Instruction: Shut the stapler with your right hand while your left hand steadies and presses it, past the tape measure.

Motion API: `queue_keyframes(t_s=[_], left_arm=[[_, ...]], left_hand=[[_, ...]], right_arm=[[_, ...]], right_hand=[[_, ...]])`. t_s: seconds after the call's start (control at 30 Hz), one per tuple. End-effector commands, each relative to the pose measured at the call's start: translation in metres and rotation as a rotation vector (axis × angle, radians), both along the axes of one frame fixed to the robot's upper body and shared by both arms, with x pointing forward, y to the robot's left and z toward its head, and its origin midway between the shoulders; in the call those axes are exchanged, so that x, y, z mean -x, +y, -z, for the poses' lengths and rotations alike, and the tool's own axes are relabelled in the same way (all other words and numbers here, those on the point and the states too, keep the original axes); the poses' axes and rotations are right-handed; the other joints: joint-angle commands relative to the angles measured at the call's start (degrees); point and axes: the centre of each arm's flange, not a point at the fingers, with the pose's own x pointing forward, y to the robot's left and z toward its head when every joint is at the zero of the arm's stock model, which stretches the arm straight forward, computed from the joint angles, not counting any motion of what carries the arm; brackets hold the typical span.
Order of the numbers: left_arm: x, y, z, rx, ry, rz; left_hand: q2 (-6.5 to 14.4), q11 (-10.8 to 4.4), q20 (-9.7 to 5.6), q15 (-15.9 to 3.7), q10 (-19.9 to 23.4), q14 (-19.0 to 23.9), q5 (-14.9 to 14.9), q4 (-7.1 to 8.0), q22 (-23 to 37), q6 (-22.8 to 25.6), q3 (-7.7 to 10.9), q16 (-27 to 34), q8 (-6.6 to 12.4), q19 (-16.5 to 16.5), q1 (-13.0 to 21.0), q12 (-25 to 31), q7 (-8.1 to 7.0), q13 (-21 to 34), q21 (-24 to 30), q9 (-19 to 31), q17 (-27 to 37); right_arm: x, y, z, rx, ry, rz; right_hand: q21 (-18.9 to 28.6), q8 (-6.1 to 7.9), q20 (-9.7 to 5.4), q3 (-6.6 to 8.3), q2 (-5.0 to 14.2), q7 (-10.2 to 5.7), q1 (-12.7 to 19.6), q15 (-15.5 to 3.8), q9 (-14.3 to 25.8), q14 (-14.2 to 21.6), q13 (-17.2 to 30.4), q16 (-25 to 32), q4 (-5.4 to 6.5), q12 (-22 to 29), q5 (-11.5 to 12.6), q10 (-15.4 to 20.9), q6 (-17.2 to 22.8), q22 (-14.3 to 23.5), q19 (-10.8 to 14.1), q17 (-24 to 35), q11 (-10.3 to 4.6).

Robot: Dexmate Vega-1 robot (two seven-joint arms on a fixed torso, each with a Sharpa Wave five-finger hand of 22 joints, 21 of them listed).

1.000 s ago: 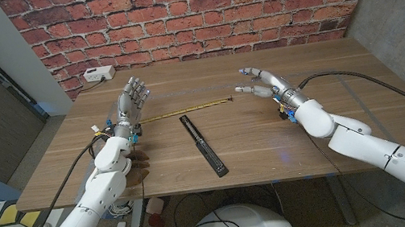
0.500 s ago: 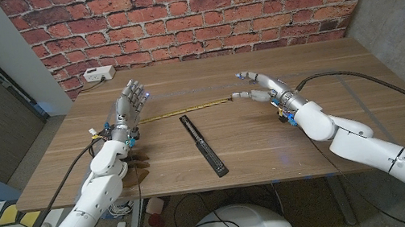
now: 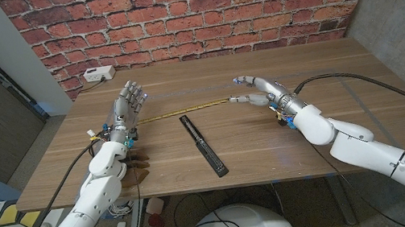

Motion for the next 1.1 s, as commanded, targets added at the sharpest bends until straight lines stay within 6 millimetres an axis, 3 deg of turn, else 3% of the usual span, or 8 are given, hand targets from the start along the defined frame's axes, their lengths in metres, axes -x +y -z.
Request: queue_keyframes(t_s=[0.03, 0.5, 0.53, 0.57, 0.7, 0.87, 0.93, 1.1], left_arm=[[-0.002, 0.004, 0.000, 0.013, 0.036, -0.048], [0.001, 0.009, -0.005, -0.005, 0.047, -0.090], [0.002, 0.009, -0.005, -0.007, 0.051, -0.092], [0.002, 0.010, -0.005, -0.010, 0.057, -0.094], [0.004, 0.010, -0.007, -0.016, 0.065, -0.101], [0.005, 0.011, -0.007, -0.015, 0.065, -0.102], [0.006, 0.010, -0.006, -0.015, 0.066, -0.103], [0.006, 0.010, -0.006, -0.018, 0.064, -0.101]], left_hand=[[0.5, 0.44, 0.07, 0.13, 0.0, 0.0, 0.3, 0.10, 0.1, 0.4, -0.12, 0.0, 0.24, -0.3, 0.0, 0.1, 0.29, 0.0, -0.1, 0.1, 0.1], [0.3, 0.92, 0.24, 0.49, 0.2, -0.2, 0.3, 1.11, 0.2, 0.7, -1.05, 0.2, 0.36, -1.0, -1.9, 0.3, 0.84, -0.1, -0.2, 0.2, 0.3], [0.3, 0.90, 0.23, 0.52, 0.2, -0.2, 0.3, 1.13, 0.2, 0.7, -1.07, 0.2, 0.35, -1.0, -1.9, 0.3, 0.86, -0.1, -0.2, 0.2, 0.3], [0.3, 0.99, 0.25, 0.55, 0.1, -0.2, 0.3, 1.16, 0.2, 0.7, -1.09, 0.2, 0.36, -1.0, -2.0, 0.3, 0.93, -0.1, -0.2, 0.2, 0.3], [0.6, 1.14, 0.37, 0.81, 0.1, -0.3, 0.4, 1.32, 0.2, 0.7, -1.01, 0.1, 0.34, -1.1, -2.1, 0.3, 1.04, -0.1, -0.2, 0.1, 0.3], [1.3, 1.22, 0.30, 0.82, 0.1, -0.3, 0.5, 1.54, 0.2, 0.6, -0.82, 0.2, 0.32, -1.3, -2.1, 0.3, 1.10, -0.1, -0.2, 0.1, 0.3], [2.8, 1.27, 0.49, 1.04, 0.1, -0.3, 0.6, 1.88, 0.1, 0.6, -0.23, 0.2, 0.35, -1.3, -2.0, 0.3, 1.27, -0.1, -0.1, 0.1, 0.2], [5.0, 1.49, 0.67, 1.18, 0.2, -0.3, 0.8, 2.02, 0.1, 0.6, 0.81, 0.2, 0.35, -1.3, -1.2, 0.4, 1.52, -0.2, 0.0, 0.1, 0.1]], right_arm=[[0.010, 0.015, 0.003, 0.024, -0.027, -0.026], [0.018, 0.032, 0.009, 0.060, -0.031, -0.062], [0.018, 0.032, 0.010, 0.059, -0.025, -0.070], [0.018, 0.032, 0.010, 0.059, -0.016, -0.074], [0.018, 0.032, 0.011, 0.066, -0.010, -0.073], [0.021, 0.036, 0.012, 0.080, -0.009, -0.080], [0.021, 0.037, 0.013, 0.082, -0.011, -0.078], [0.023, 0.041, 0.017, 0.093, -0.006, -0.093]], right_hand=[[0.1, 0.42, -0.04, -0.32, -0.52, 0.23, -0.1, -5.63, 0.0, 0.8, 0.2, 0.5, -0.22, 0.2, 0.5, 0.7, 0.7, 0.1, 0.8, 0.1, -0.18], [-0.3, 0.41, -0.47, -1.00, -1.31, 0.52, -1.1, -5.88, -0.1, 0.4, 0.2, 0.2, 0.26, 0.2, 0.8, 1.5, 1.5, 0.2, 0.5, 0.1, -0.37], [-0.3, 0.41, -0.49, -1.06, -1.37, 0.42, -1.2, -6.03, -0.1, 0.5, 0.2, 0.2, 0.31, 0.2, 0.8, 1.7, 1.5, 0.2, 0.5, 0.1, -0.56], [-0.4, 0.35, -0.49, -1.38, -1.64, -1.24, -1.7, -7.48, -0.1, 0.7, 0.2, 0.2, 0.60, 0.2, 1.2, 2.6, 2.0, 0.2, 0.5, 0.2, -2.19], [-0.5, 0.46, -0.80, -1.54, -1.79, -1.85, -1.9, -8.15, -0.1, 0.8, 0.2, 0.1, 0.71, 0.3, 1.4, 3.3, 2.6, 0.2, 0.5, 0.2, -2.32], [-0.5, 0.29, -0.97, -1.60, -1.73, -1.62, -2.1, -7.48, -0.1, 0.5, 0.2, 0.0, 0.84, 0.0, 1.5, 2.9, 2.4, 0.2, 0.5, 0.3, -1.91], [-0.7, 0.16, -1.07, -1.65, -1.52, -1.54, -2.4, -5.96, -0.1, -0.1, 0.2, -0.2, 1.09, -0.1, 1.7, 2.8, 2.3, 0.3, 0.2, 0.4, -1.70], [-0.7, 0.07, -1.30, -1.70, -1.36, -0.18, -2.6, -5.84, -0.1, 0.1, 0.2, 0.0, 1.26, -0.1, 1.9, 3.5, 2.4, 0.3, 0.2, 0.7, -0.91]])
